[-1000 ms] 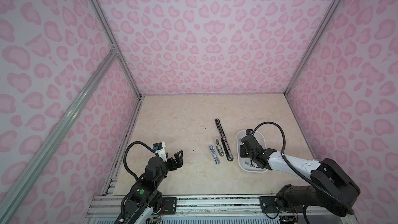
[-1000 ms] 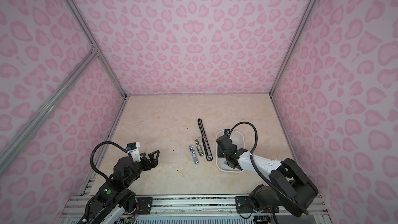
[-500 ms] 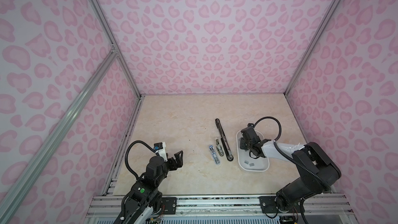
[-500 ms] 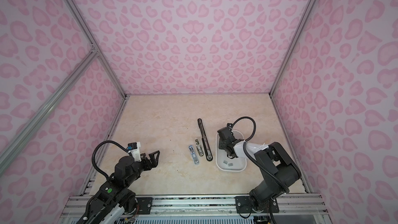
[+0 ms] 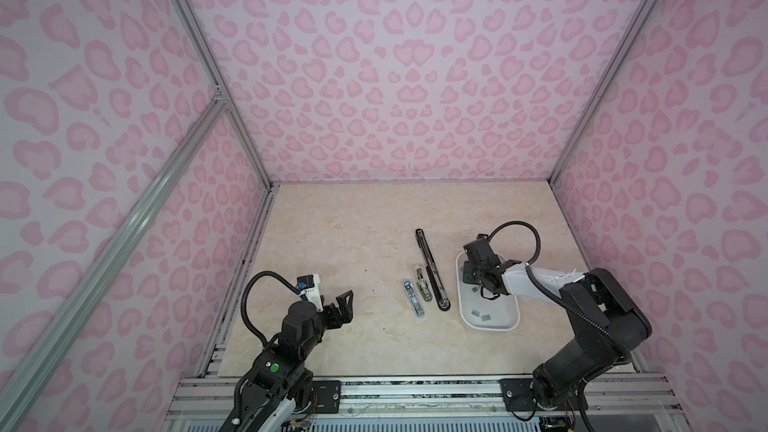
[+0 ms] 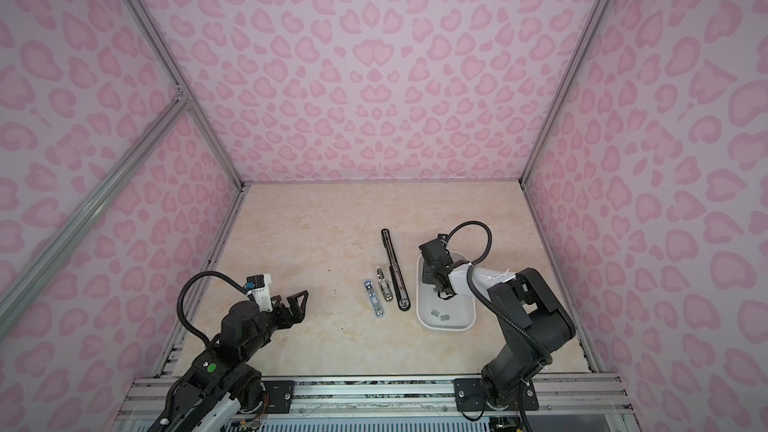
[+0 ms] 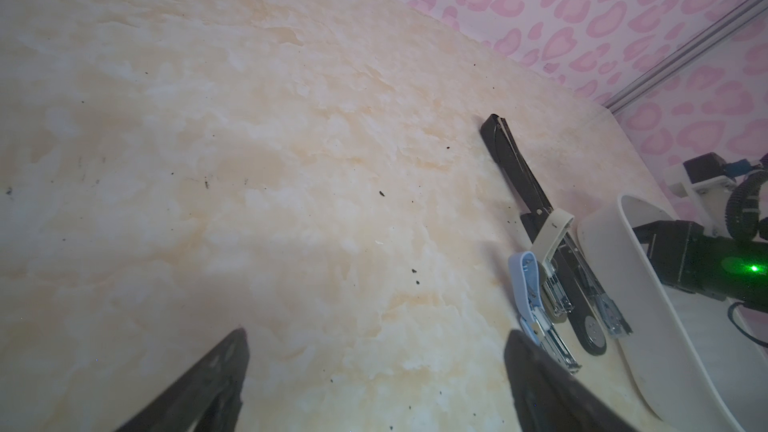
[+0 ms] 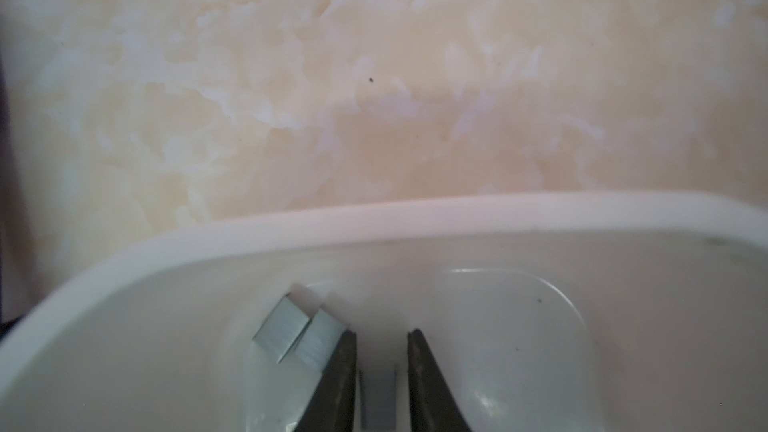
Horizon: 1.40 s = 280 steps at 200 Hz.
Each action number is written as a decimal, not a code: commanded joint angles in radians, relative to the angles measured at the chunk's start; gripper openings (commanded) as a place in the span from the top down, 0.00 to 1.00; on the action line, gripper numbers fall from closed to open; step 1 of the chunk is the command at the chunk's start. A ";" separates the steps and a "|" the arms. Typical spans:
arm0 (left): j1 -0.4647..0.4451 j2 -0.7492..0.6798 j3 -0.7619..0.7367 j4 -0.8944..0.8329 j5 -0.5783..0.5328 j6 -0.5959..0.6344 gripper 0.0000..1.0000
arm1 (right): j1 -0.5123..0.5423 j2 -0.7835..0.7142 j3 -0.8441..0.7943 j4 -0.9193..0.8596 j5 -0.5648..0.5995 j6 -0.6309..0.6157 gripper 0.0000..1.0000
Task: Load the staples into the stapler
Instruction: 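Lift the grey staple strip out of the white tray with the right gripper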
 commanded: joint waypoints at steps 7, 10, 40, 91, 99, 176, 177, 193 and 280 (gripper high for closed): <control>0.000 -0.002 0.005 0.016 -0.009 -0.003 0.03 | 0.000 0.016 0.007 -0.044 -0.029 -0.011 0.78; -0.001 -0.002 0.006 0.017 -0.009 -0.002 0.03 | 0.000 0.017 0.008 -0.045 -0.029 -0.012 0.79; -0.001 -0.002 0.006 0.017 -0.007 -0.001 0.03 | 0.000 0.011 0.009 -0.057 -0.026 -0.010 0.81; -0.001 -0.003 0.005 0.019 -0.006 -0.001 0.03 | 0.001 -0.009 0.003 -0.073 -0.023 -0.009 0.80; -0.001 -0.002 0.005 0.018 -0.005 -0.001 0.03 | 0.000 -0.007 0.000 -0.073 -0.024 -0.010 0.80; -0.001 -0.002 0.006 0.017 -0.005 -0.001 0.03 | 0.001 0.016 0.004 -0.066 -0.022 -0.017 0.81; -0.001 -0.003 0.006 0.018 -0.005 -0.001 0.03 | 0.001 0.016 0.004 -0.066 -0.023 -0.017 0.81; -0.001 -0.003 0.006 0.018 -0.006 -0.001 0.03 | 0.000 0.018 0.007 -0.068 -0.025 -0.018 0.81; -0.001 -0.003 0.005 0.019 -0.004 -0.001 0.03 | -0.001 -0.009 0.000 -0.084 -0.030 -0.017 0.80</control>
